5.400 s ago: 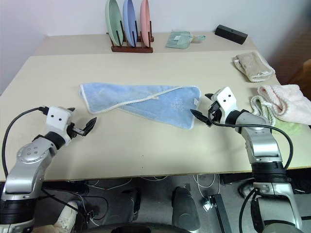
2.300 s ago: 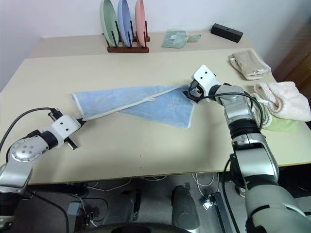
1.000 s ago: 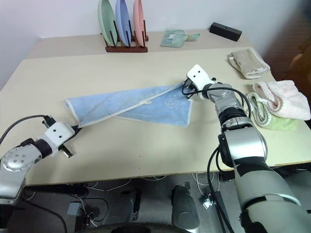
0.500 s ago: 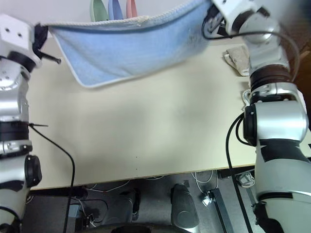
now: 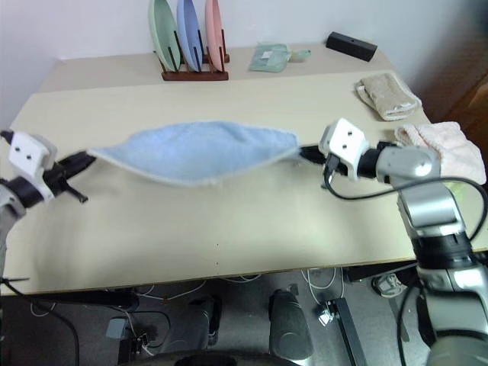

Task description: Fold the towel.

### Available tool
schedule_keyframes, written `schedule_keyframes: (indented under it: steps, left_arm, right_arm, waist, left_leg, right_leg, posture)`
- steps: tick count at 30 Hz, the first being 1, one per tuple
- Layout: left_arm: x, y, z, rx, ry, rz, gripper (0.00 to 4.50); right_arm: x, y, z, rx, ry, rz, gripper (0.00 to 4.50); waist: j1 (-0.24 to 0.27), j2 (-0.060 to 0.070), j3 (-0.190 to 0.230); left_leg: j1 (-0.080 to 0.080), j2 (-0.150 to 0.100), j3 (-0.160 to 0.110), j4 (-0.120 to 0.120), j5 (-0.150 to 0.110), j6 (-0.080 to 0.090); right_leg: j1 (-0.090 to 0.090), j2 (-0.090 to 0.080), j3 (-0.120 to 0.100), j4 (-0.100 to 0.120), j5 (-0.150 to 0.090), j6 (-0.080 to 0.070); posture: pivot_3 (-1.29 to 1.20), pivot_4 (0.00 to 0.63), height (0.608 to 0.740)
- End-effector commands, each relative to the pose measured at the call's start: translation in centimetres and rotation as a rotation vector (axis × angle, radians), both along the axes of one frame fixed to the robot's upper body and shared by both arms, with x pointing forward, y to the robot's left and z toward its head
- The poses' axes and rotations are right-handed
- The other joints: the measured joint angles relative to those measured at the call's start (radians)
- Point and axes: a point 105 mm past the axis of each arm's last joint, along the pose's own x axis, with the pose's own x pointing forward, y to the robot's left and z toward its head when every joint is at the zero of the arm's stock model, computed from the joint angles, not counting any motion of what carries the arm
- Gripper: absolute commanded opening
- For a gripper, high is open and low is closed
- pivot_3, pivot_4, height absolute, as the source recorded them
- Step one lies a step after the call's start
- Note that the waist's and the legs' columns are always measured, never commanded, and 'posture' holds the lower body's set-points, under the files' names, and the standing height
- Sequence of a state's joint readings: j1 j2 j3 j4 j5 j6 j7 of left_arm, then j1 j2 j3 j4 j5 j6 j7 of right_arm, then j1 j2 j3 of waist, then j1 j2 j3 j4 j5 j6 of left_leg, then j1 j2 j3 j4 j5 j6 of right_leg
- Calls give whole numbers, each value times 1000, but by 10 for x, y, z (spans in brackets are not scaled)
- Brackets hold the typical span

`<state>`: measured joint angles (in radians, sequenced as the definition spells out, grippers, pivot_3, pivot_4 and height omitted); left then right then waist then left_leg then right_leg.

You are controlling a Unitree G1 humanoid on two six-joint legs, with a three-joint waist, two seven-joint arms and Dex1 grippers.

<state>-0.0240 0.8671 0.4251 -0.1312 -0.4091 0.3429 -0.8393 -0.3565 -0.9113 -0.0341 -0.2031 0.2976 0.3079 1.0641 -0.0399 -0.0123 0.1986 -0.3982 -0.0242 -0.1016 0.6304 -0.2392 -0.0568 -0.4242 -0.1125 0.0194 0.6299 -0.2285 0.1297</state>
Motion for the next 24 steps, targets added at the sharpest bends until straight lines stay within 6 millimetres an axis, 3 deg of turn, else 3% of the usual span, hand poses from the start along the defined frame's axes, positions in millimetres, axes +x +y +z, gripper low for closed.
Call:
schedule_keyframes:
  steps: [1,5,8,14,17,24]
  left_arm:
    - [-25,3,5,-2,80,-35,0]
    - [-35,8,2,-9,140,-26,0]
    - [-29,12,5,-11,118,-2,0]
    - [0,14,6,15,28,46,0]
    - [29,13,-3,23,6,70,0]
    - [70,5,-19,20,5,77,0]
  right_arm:
    - [-35,-7,0,-5,139,37,41]
    - [-48,-14,1,-6,192,29,41]
    - [-36,-20,6,6,140,-26,41]
    - [2,-34,8,-4,23,-138,41]
    - [26,-40,1,-12,-1,-191,41]
    - [58,-35,-11,23,-23,-227,41]
  waist:
    - [7,-1,0]
    - [13,-1,0]
    - [18,-2,-1]
    - [25,-3,-1]
    - [25,-3,-1]
    - [20,-3,-1]
  left_leg:
    - [1,0,0,0,0,0]
    - [3,0,2,1,0,0]
    - [5,1,3,0,0,0]
    - [5,1,5,0,0,0]
    - [5,1,5,0,0,0]
    - [5,1,6,0,0,1]
  right_leg:
    - [1,0,0,-1,0,-1]
    - [3,0,0,-1,-2,-4]
    - [4,0,0,-1,-2,-4]
    - [4,0,1,-1,-1,-3]
    - [4,0,1,-2,0,0]
    - [4,0,1,-1,1,0]
  posture:
    - [0,150,740]
    - [0,150,740]
    - [0,150,740]
    - [0,150,740]
    - [0,150,740]
    - [0,150,740]
